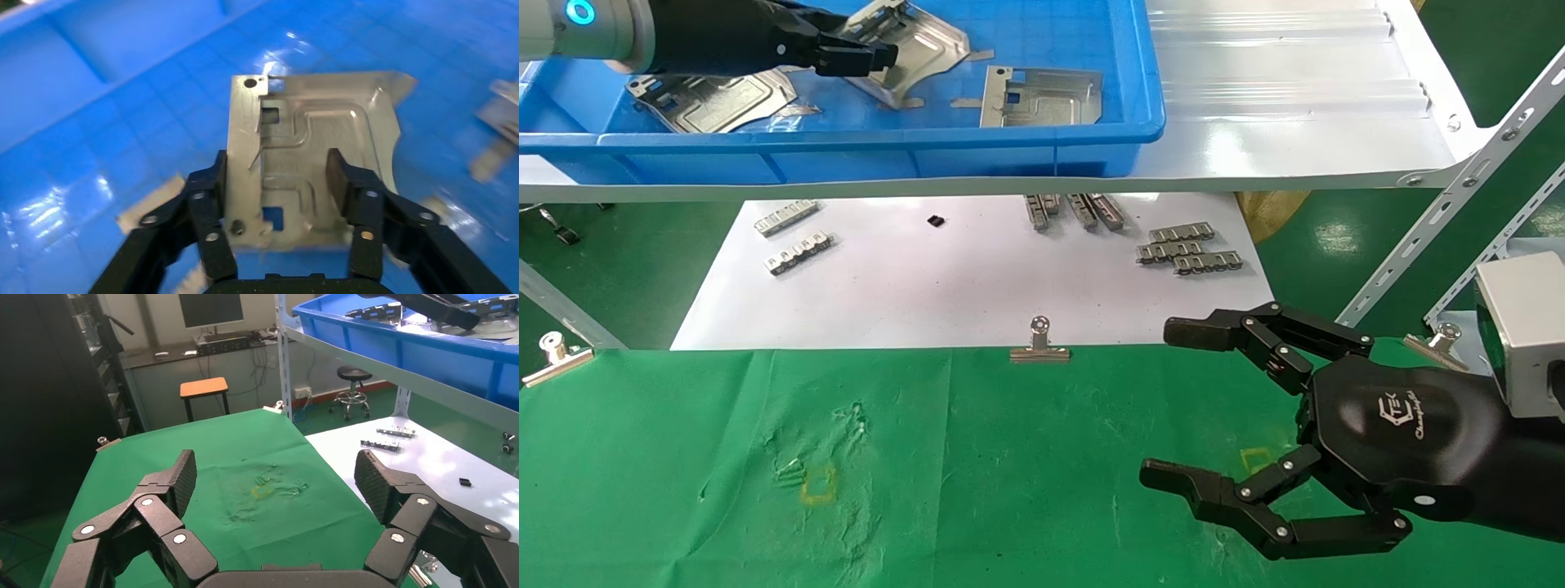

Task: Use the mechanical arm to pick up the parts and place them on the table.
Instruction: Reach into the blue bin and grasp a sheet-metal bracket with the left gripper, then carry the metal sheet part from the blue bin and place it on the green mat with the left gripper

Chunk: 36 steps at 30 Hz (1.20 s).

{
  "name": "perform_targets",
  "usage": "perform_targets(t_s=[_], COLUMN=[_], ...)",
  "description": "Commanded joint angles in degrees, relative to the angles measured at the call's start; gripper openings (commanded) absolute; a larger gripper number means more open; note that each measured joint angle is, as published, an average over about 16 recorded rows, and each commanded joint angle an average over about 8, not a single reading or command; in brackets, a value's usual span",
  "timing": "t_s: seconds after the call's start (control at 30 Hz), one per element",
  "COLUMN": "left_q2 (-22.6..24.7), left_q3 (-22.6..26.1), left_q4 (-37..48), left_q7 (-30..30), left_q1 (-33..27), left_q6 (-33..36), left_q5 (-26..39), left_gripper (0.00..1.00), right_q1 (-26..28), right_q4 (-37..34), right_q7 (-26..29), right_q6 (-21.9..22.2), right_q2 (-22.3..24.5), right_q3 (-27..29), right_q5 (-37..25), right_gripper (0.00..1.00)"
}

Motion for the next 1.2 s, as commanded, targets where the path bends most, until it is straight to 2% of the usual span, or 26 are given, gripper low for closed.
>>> perform_targets(t_s=[0.03,0.53,0.93,1.2], left_q2=[-0.6,-2.4,-4.4,-4.1], left_q3=[-0.2,-1.0,-5.5,-6.9], left_q4=[-0.2,-1.0,-3.7,-3.6], left_q7=[0.0,0.6,6.3,9.4], left_q1=[-0.2,-0.2,0.5,0.3], left_q6=[2.0,-0.5,5.5,5.9], left_q5=[-0.3,-1.4,-8.0,-10.0], left_gripper=[0.0,0.0,0.0,0.0], right_q1=[0.0,0.0,0.0,0.0], right_q4=[0.0,0.0,0.0,0.0], right_q7=[0.0,0.0,0.0,0.0], right_q6=[0.0,0.0,0.0,0.0], right_q2=[0.0,0.0,0.0,0.0], right_q3=[0.0,0.0,0.0,0.0], right_q5=[0.0,0.0,0.0,0.0], right_gripper=[1.0,1.0,1.0,1.0])
